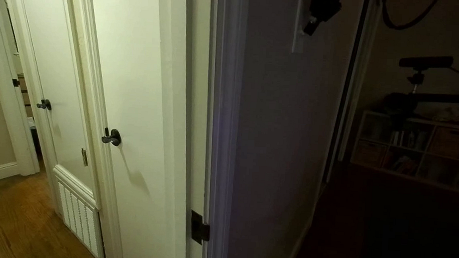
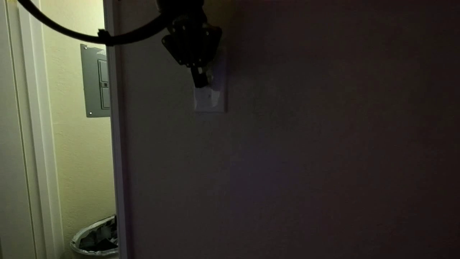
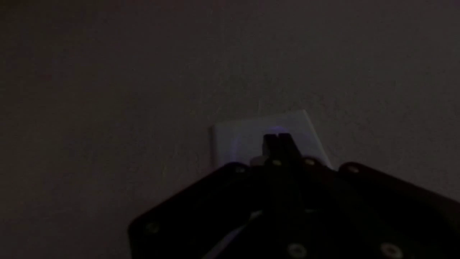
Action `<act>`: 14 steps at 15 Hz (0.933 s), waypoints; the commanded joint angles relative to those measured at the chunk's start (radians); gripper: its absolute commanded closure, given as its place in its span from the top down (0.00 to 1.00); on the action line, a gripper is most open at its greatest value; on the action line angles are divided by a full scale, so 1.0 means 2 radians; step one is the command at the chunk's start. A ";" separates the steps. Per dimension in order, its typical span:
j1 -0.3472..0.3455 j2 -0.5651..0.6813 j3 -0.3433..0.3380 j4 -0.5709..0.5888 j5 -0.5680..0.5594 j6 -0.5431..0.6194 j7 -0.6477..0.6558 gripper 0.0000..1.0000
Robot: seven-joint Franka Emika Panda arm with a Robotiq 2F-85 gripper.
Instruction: Turn off the light
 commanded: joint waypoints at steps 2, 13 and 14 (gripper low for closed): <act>-0.004 -0.018 -0.002 -0.021 -0.007 -0.030 -0.009 0.05; 0.001 -0.039 -0.001 -0.036 -0.034 -0.259 -0.017 0.05; 0.001 -0.040 0.001 -0.041 -0.036 -0.265 -0.016 0.09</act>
